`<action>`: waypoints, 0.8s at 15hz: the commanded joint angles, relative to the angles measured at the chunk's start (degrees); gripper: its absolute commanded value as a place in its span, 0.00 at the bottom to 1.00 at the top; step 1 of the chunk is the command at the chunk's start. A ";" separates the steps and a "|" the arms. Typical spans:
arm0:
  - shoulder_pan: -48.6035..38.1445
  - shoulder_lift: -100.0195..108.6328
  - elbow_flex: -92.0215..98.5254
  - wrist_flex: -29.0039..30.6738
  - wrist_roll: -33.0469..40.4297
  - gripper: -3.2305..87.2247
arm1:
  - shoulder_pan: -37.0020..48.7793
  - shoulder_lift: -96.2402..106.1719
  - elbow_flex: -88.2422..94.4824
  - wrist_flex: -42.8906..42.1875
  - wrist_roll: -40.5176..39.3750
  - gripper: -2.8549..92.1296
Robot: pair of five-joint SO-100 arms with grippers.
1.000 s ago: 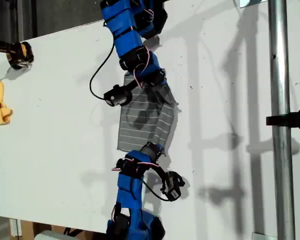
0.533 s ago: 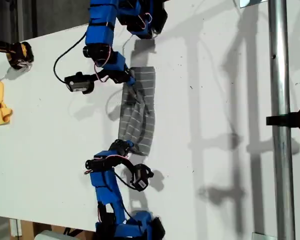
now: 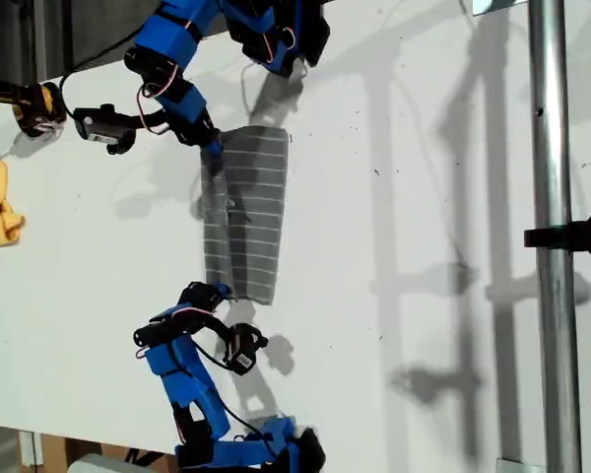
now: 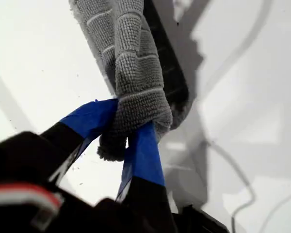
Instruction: Grasp corners of a towel and fold twice.
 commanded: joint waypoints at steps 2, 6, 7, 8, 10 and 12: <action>-2.02 3.87 -2.90 0.26 0.70 0.01 | 2.46 3.52 -0.35 -1.23 -3.25 0.03; 0.00 3.78 -1.49 0.53 -0.53 0.01 | -2.20 5.54 8.09 -5.45 0.09 0.03; 1.05 3.43 -1.14 0.53 -1.32 0.01 | -4.13 6.33 11.51 -7.21 2.20 0.03; 2.11 2.72 -0.97 0.70 -2.02 0.01 | -6.06 7.21 14.85 -9.14 4.39 0.03; 4.31 1.41 -0.70 0.88 -3.87 0.01 | -9.40 8.79 20.13 -11.78 8.44 0.03; 6.06 -0.62 -0.88 2.02 -5.63 0.01 | -10.99 10.90 23.73 -13.01 10.72 0.03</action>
